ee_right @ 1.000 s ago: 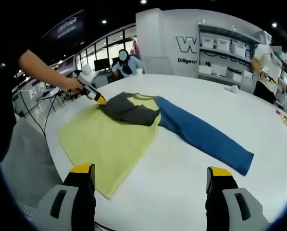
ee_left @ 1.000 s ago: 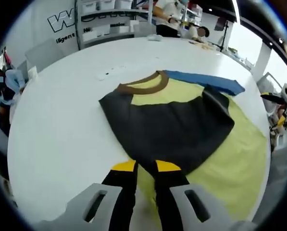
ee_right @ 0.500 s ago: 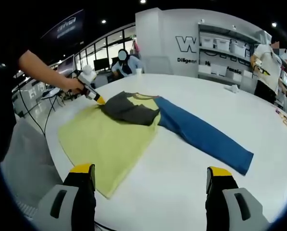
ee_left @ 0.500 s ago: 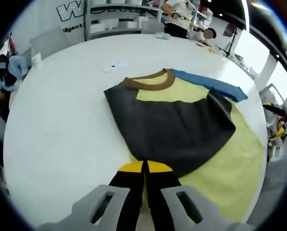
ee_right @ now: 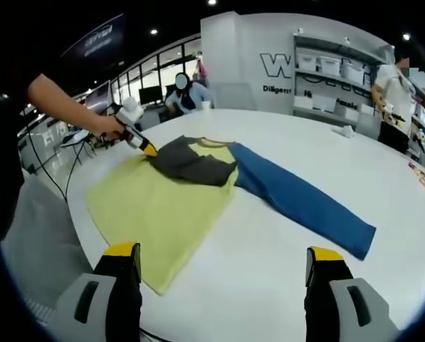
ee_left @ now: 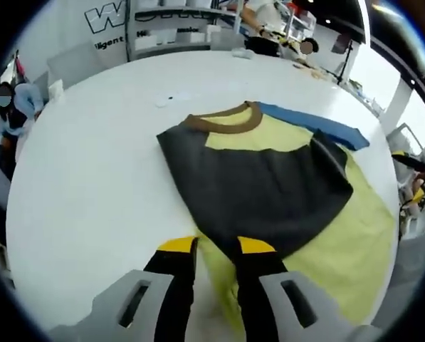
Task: Fold the garment on the visible template until the final outline fits inside the template.
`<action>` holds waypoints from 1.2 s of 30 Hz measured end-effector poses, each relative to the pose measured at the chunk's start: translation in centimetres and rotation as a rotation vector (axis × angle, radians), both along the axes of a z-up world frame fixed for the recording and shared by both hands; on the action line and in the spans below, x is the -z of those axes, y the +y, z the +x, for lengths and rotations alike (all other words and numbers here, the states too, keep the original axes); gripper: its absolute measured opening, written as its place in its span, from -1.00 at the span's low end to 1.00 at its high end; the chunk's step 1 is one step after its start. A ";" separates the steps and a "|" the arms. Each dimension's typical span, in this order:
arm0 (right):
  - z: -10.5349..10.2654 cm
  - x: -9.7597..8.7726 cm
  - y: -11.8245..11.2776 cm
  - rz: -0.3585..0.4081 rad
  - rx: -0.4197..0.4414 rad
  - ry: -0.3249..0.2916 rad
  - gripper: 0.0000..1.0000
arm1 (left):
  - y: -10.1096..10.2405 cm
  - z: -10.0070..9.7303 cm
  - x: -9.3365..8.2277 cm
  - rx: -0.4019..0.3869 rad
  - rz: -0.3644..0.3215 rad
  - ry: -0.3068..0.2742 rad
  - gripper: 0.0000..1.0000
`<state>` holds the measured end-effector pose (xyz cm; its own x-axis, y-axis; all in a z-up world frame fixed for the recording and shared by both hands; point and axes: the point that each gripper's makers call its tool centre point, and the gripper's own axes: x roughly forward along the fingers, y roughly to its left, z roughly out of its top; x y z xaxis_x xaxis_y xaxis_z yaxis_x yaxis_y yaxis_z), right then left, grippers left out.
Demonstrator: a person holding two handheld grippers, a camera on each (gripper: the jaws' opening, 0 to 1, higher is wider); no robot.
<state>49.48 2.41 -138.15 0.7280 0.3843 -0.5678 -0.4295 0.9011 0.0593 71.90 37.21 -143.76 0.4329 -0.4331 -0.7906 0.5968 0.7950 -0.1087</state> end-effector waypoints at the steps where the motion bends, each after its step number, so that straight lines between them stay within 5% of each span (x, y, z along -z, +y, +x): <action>1: 0.0 0.0 -0.1 -0.002 0.001 0.000 0.90 | -0.1 0.0 0.0 -0.002 -0.001 0.002 -0.58; 4: -0.1 0.1 -0.2 -0.003 0.005 0.004 0.90 | -0.3 -0.2 0.1 0.029 0.004 -0.001 -0.84; 23: 0.1 -0.1 -0.1 -0.002 0.005 0.002 0.89 | 1.3 0.2 -0.7 -0.102 -0.107 0.062 -0.87; 36: 0.1 0.0 0.1 0.007 0.010 0.002 0.89 | 0.1 0.5 -1.5 0.076 0.012 -0.097 -0.63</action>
<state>49.57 2.47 -138.11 0.7307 0.3807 -0.5667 -0.4202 0.9050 0.0661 72.36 37.34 -142.30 0.4740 -0.4583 -0.7518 0.6625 0.7481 -0.0384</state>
